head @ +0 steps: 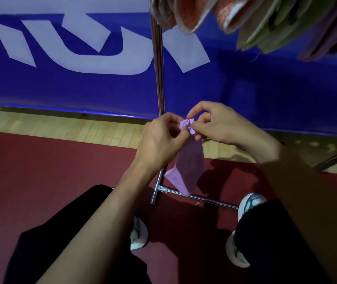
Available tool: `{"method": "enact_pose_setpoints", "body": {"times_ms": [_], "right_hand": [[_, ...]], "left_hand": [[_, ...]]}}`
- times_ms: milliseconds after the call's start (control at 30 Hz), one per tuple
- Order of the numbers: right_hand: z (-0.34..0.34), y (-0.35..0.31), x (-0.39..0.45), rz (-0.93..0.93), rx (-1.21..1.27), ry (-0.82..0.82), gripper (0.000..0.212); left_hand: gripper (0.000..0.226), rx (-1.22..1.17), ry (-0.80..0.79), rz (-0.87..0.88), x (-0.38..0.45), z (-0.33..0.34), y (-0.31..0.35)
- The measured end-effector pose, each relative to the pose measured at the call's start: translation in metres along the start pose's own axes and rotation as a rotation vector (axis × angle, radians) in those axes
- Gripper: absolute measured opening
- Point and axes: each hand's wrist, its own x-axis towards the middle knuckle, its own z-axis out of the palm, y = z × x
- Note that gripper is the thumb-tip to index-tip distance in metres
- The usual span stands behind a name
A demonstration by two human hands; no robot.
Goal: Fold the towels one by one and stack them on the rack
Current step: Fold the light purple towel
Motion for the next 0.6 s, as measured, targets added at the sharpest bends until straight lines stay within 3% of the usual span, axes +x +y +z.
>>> {"method": "enact_pose_setpoints", "body": {"times_ms": [233, 433, 533, 600], "right_hand": [[0.001, -0.002, -0.001, 0.05, 0.067, 0.023, 0.019], [-0.004, 0.0, -0.001, 0.011, 0.036, -0.072, 0.034], [-0.01, -0.001, -0.002, -0.012, 0.12, -0.177, 0.045], [-0.018, 0.005, -0.001, -0.03, -0.001, -0.207, 0.049]], "left_hand": [[0.012, 0.087, -0.031, 0.044, 0.001, 0.001, -0.003], [0.031, 0.035, -0.111, 0.018, 0.0, -0.003, -0.008], [0.015, 0.007, -0.098, 0.056, 0.002, -0.008, -0.011], [0.01, 0.0, -0.123, 0.098, 0.001, -0.014, -0.008]]}}
